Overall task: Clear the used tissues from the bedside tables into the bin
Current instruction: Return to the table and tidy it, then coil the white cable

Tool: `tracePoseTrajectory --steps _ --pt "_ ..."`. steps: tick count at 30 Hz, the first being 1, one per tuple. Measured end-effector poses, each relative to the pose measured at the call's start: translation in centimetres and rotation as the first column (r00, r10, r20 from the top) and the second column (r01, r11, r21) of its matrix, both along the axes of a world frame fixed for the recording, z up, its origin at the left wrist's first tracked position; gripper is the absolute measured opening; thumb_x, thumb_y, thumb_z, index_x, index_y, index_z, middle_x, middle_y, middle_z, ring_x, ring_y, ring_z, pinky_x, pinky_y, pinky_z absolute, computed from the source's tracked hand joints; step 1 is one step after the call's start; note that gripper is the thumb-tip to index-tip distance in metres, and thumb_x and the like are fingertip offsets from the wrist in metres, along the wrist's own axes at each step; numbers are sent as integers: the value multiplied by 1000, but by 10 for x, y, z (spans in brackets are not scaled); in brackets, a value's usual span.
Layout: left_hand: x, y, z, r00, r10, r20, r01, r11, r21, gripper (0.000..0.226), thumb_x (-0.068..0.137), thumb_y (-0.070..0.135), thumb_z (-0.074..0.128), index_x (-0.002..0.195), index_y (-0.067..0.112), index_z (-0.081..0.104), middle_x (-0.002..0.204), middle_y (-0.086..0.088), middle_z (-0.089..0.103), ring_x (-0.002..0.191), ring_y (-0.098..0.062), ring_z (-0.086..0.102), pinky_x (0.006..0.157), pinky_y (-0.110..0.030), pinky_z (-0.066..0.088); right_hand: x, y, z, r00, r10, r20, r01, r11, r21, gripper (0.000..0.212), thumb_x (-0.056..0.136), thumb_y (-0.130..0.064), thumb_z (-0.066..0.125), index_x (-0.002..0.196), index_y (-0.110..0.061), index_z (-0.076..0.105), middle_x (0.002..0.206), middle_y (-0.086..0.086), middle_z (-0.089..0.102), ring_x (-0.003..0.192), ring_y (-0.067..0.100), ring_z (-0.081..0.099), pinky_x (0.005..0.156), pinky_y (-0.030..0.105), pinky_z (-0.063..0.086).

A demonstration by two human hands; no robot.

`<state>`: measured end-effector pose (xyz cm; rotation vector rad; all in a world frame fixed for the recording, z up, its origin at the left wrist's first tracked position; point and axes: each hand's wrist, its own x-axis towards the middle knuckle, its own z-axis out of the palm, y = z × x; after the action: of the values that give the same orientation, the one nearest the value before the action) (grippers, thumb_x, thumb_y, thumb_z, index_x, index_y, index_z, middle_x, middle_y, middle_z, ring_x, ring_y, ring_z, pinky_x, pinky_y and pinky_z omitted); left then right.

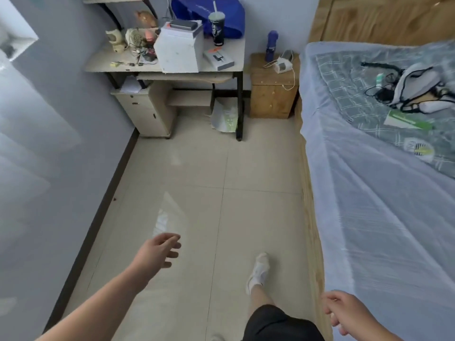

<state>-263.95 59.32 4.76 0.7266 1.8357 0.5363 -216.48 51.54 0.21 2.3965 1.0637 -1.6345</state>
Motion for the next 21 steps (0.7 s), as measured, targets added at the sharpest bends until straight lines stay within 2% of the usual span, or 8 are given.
tracePoseTrajectory --steps 2,4,8,12,17,21 --pt "14 45 -7 1000 -11 -1 11 1000 -16 15 105 22 62 107 19 76 102 -6 80 85 -24 72 69 -35 55 13 38 -8 999 -38 -4 38 999 -13 17 95 -16 58 92 -9 74 65 1 66 49 15 55 47 24 39" --pt "26 80 -10 1000 -24 -15 23 998 -66 14 104 21 63 106 18 76 102 -8 79 84 -25 71 68 -34 53 24 85 -12 999 -52 -9 52 999 -8 16 96 -17 57 95 -11 72 76 6 71 52 17 58 47 23 40" --pt "39 147 -9 994 -96 -47 89 988 -129 11 103 20 66 102 15 76 99 -9 77 77 -23 67 65 -31 47 35 205 4 998 -33 -50 37 996 79 15 95 -17 57 92 -16 71 80 6 71 59 19 63 50 26 43" --pt "44 209 -14 993 -105 -62 93 982 -166 11 104 18 65 101 15 75 99 -10 77 77 -25 66 64 -30 46 39 331 41 996 22 -85 -5 983 185 17 96 -21 55 103 -24 70 98 4 73 73 19 68 58 29 50" --pt "41 308 -38 994 -102 -49 90 975 -201 11 102 21 68 99 14 77 97 -9 78 74 -25 66 64 -31 47 32 456 53 995 -11 -94 40 947 320 13 96 -23 60 100 -22 72 92 2 76 72 17 71 59 30 54" --pt "42 411 -59 988 -147 -35 138 970 -199 12 101 22 69 96 16 78 94 -8 79 72 -25 68 64 -32 48 31 517 41 998 -27 -53 41 960 277 15 97 -29 59 97 -22 73 93 5 76 73 19 70 61 31 53"
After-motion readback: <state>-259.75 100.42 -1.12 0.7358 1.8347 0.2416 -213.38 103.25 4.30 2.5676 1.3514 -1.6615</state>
